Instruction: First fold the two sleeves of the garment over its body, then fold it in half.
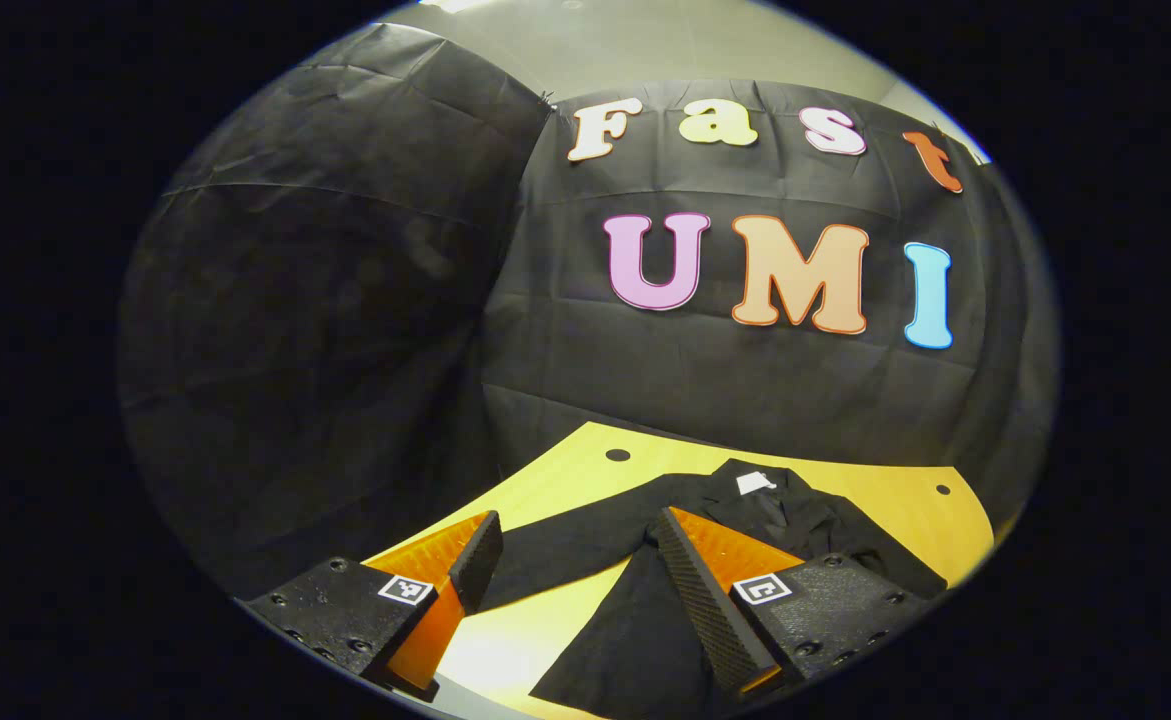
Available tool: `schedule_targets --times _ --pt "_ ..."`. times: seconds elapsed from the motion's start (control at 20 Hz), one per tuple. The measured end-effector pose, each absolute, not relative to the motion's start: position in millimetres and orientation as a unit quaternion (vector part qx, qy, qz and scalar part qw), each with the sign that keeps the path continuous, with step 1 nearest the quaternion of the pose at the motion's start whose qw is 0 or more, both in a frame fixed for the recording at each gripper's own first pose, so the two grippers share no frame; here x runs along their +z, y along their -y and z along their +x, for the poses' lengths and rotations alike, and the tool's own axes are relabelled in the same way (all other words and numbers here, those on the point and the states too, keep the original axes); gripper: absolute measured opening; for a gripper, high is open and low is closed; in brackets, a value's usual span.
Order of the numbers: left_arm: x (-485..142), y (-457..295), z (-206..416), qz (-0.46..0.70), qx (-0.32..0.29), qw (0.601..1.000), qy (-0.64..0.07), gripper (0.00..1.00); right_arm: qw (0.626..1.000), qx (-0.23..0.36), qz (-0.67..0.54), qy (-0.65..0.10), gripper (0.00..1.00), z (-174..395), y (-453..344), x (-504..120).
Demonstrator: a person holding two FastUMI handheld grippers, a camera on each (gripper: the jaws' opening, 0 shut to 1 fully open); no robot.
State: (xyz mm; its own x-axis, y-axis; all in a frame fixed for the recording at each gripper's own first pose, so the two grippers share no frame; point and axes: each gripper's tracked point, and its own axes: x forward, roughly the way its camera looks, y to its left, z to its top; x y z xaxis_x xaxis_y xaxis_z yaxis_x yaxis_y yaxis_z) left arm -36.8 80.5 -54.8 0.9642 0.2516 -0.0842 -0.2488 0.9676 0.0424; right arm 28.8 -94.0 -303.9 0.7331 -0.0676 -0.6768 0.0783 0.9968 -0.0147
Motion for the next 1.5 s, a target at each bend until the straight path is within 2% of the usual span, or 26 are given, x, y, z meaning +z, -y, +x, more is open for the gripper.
schedule_targets --times 0.25,0.35,1.15,1.5 --pt "-55.5 -75.3 -39.2 0.017 0.124 0.991 -0.046 0.92 0.933 -0.043 0.006 -0.357 0.10 28.5 91.0 -303.3" --pt "-56.5 -72.8 -40.2 0.016 0.125 0.991 -0.048 0.92 0.932 -0.035 0.015 -0.360 0.05 29.8 87.9 -304.1" --pt "-74.4 -62.2 -58.4 0.009 0.146 0.988 -0.060 0.92 0.926 -0.007 0.011 -0.378 0.02 31.3 85.0 -299.4" --pt "-78.9 -77.9 -35.0 0.021 0.117 0.990 -0.075 0.92 0.925 -0.046 0.034 -0.375 0.02 42.4 81.8 -273.0"
